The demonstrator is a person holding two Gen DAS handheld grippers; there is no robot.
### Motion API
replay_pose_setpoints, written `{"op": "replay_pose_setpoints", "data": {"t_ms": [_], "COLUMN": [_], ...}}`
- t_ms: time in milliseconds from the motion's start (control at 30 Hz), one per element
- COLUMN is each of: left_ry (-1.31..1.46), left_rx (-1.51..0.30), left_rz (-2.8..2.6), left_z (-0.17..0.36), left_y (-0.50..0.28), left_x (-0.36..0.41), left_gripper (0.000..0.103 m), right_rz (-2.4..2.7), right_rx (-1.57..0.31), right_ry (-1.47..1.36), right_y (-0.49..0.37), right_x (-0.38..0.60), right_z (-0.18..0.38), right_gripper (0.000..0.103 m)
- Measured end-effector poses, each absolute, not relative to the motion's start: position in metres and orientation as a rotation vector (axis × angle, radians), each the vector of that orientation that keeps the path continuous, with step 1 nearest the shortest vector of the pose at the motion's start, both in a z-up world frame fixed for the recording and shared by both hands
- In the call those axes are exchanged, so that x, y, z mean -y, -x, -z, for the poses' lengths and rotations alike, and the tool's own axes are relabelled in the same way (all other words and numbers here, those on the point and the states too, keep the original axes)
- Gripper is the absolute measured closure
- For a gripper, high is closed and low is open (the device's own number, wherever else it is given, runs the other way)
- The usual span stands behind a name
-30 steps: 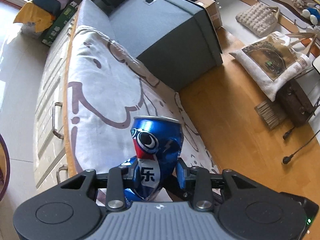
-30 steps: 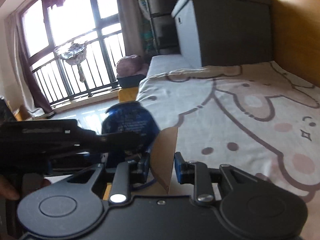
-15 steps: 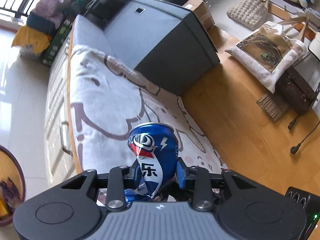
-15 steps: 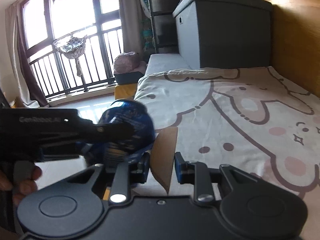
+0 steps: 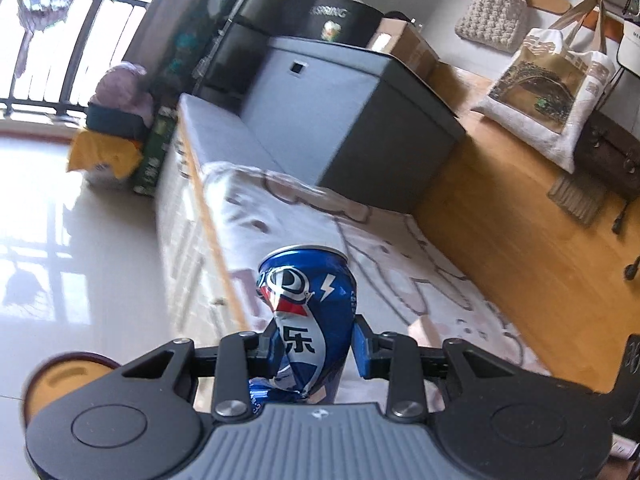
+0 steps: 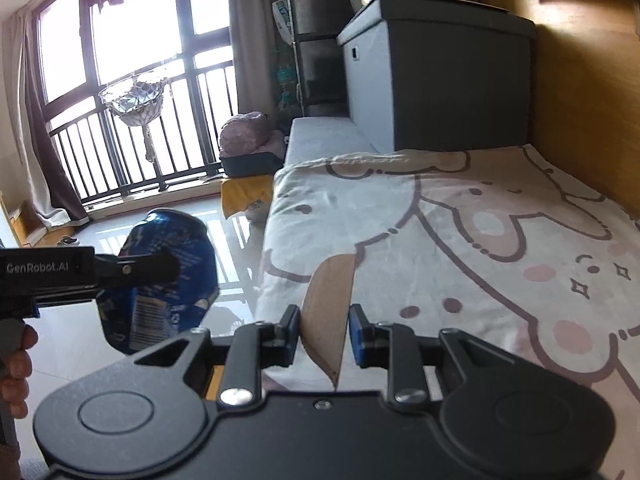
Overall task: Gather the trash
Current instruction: 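Lift the can and wooden piece and carry them toward the wastebasket, then carry the blue can with the left tool over the wastebasket while the right carries the wooden piece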
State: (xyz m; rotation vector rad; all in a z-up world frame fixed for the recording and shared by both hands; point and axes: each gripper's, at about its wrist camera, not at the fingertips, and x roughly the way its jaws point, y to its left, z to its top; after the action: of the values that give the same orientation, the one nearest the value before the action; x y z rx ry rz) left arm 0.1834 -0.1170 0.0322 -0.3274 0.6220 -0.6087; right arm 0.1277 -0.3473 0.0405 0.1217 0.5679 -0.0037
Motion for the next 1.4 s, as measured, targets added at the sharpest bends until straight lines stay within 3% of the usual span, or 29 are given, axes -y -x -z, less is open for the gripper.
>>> {"op": "replay_pose_setpoints", "data": {"t_ms": [667,1400], "left_ry": [0.162,0.108], "left_rx": [-0.697,-0.902], "left_rz": [0.289,0.172], "left_z": [-0.011,0.078], "left_y": [-0.207,-0.267], "left_x": [-0.003,-0.043], "left_gripper": [0.068,0.068], "right_rz": [-0.142,-0.21], "right_rx": [-0.608,-0.848], "right_ry": [-0.094,-0.103], "right_y": [-0.187,-0.271], "right_x": [0.23,0.16], "right_z": [-0.035,0.082], "right_gripper": [0.076,0.076]}}
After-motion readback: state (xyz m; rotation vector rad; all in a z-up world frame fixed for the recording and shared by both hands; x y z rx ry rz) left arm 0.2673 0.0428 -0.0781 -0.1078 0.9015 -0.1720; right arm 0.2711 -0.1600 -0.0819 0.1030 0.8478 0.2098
